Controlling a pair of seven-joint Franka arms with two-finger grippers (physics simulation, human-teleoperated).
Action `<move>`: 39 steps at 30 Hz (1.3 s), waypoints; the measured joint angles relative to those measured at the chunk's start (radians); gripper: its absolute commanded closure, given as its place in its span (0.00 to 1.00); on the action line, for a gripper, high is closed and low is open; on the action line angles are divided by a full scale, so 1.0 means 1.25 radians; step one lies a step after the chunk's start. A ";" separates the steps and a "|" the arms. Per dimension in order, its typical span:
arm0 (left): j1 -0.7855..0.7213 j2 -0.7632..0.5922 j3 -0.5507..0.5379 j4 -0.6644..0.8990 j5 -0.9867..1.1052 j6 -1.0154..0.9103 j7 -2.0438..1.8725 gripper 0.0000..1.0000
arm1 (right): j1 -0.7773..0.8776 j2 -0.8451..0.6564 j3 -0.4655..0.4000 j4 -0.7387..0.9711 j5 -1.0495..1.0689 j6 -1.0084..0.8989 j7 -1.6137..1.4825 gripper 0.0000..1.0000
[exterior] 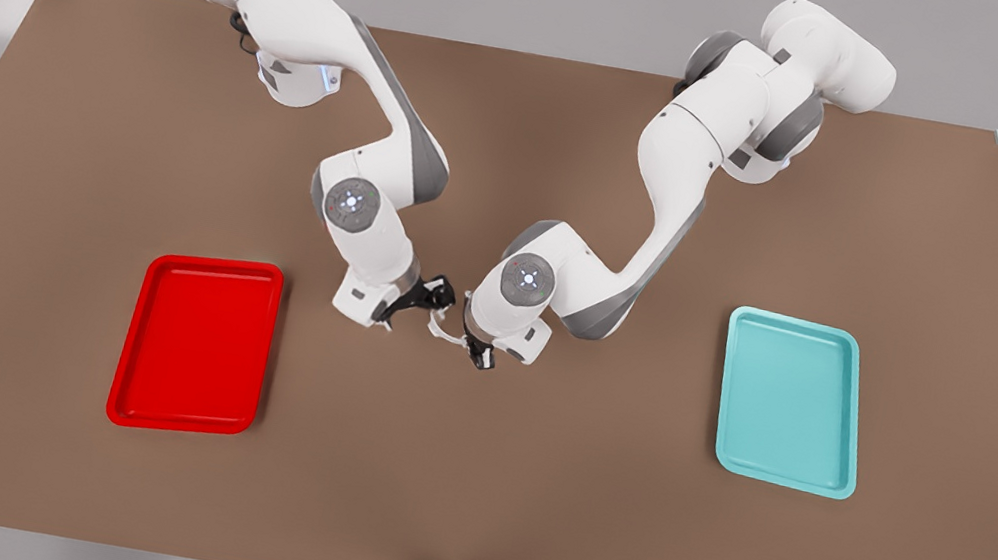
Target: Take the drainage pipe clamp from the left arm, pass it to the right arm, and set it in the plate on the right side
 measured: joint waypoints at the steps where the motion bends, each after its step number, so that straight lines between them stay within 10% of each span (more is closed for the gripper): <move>1: 0.000 0.001 0.000 0.001 0.000 0.000 -0.007 0.79 | 0.004 -0.002 0.000 -0.013 -0.001 0.005 0.004 0.00; 21: -0.001 0.011 0.002 0.025 0.001 -0.004 -0.090 0.79 | 0.044 0.021 0.000 -0.083 -0.007 0.065 0.045 0.00; 26: 0.000 0.010 0.004 0.024 0.001 -0.006 -0.100 0.79 | 0.046 0.033 0.000 -0.083 -0.003 0.062 0.043 0.44; 39: 0.003 0.009 0.004 0.023 0.001 -0.007 -0.116 0.79 | 0.050 0.027 0.000 -0.067 -0.007 0.054 0.046 0.56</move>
